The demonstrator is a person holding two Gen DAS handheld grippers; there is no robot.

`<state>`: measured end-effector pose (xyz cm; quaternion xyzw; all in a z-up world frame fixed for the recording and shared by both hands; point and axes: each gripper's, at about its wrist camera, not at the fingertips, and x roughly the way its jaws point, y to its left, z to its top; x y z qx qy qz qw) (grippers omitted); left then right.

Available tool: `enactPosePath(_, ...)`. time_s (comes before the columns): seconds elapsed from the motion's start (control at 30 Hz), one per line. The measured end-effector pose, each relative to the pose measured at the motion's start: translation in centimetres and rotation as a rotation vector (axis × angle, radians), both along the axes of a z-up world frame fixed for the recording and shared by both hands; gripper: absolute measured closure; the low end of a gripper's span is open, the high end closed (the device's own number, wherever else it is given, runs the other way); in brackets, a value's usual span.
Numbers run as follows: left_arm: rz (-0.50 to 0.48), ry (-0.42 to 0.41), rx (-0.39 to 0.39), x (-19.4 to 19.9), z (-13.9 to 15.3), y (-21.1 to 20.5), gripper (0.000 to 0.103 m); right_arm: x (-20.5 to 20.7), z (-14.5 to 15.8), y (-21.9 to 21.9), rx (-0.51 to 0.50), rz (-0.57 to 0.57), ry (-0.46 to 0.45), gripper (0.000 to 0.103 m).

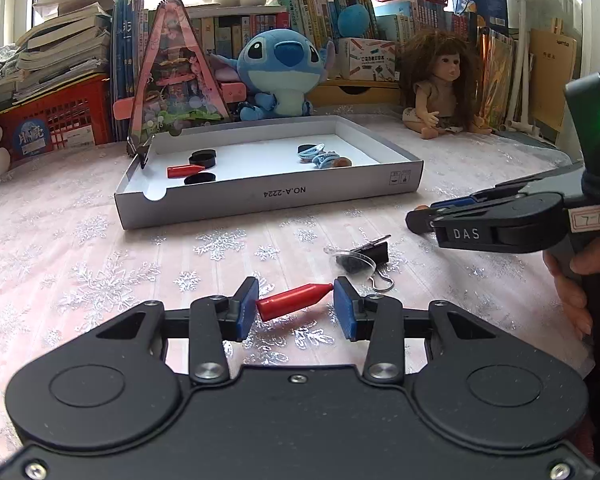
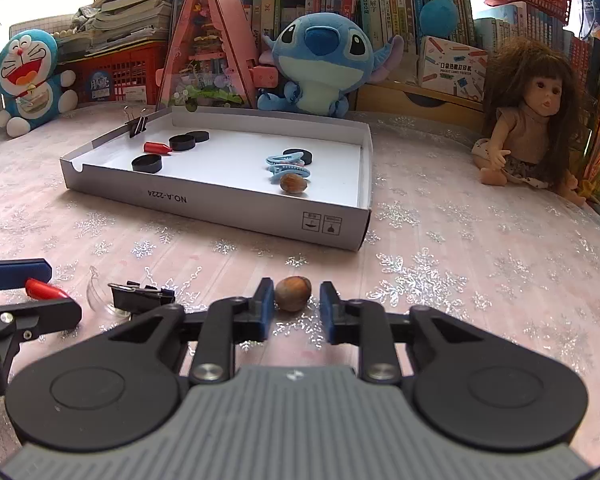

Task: Organize rigid objects
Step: 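Grasp the second red crayon with the left tool while the right tool grasps the second hazelnut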

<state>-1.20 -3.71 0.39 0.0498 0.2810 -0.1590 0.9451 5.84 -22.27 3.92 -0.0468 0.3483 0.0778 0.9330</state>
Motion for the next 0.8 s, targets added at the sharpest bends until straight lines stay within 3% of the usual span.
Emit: enactPosePath(0.8,0.09,-0.064,-0.047,6.1,4.2,2.1,0.065,1.2,2.6,-1.0,0.064,-0.062,-0.042,0.08)
